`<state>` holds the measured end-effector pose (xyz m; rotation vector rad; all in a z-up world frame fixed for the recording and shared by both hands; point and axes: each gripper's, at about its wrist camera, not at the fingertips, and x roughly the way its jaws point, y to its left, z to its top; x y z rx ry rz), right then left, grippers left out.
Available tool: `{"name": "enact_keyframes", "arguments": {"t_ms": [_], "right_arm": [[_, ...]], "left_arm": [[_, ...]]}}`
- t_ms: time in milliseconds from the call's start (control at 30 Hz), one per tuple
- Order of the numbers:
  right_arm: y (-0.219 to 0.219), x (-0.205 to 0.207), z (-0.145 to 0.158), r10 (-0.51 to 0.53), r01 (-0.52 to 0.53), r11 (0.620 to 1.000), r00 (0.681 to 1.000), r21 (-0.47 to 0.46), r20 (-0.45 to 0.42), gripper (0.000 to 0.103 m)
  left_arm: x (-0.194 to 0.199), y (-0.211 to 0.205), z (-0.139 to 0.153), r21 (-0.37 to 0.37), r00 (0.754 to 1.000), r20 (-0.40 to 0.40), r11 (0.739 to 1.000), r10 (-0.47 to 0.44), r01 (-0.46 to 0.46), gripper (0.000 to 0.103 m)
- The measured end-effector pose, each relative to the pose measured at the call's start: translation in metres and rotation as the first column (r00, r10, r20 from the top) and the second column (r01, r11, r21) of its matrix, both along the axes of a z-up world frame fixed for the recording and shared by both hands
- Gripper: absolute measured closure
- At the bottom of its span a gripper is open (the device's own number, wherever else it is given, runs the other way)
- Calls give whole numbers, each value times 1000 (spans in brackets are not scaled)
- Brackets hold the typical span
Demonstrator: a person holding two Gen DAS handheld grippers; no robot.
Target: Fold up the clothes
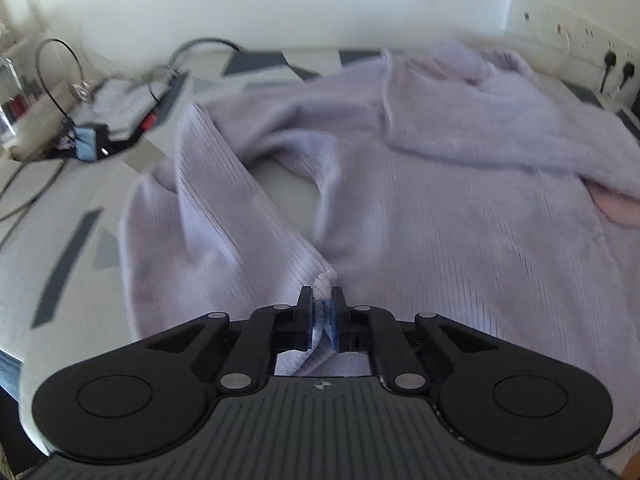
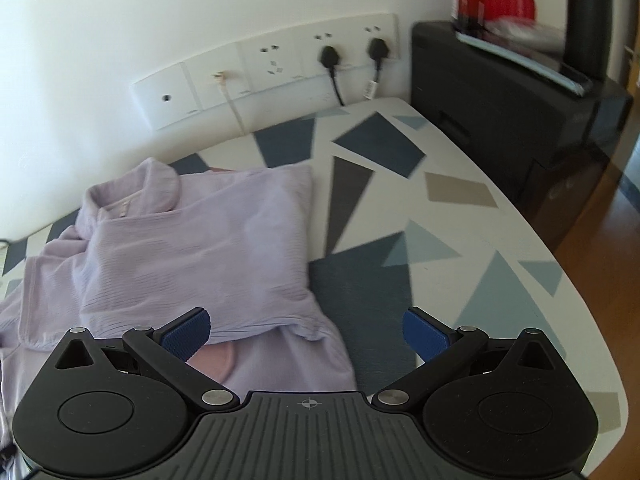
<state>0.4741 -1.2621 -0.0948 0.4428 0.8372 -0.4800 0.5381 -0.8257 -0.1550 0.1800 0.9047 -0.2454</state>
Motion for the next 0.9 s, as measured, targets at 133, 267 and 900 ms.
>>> {"name": "enact_keyframes", "arguments": {"t_ms": [133, 267, 900], "right_arm": [[11, 6, 11, 11, -10, 1000, 1000, -16, 18, 1], [14, 10, 16, 20, -20, 1000, 999, -3, 42, 1], [-41, -32, -25, 18, -20, 999, 998, 37, 58, 1]], "left_arm": [[8, 33, 56, -144, 994, 79, 988, 73, -61, 96], [25, 58, 126, -314, 974, 164, 944, 156, -98, 96], [104, -303, 167, -407, 935, 199, 843, -294, 351, 96]]}}
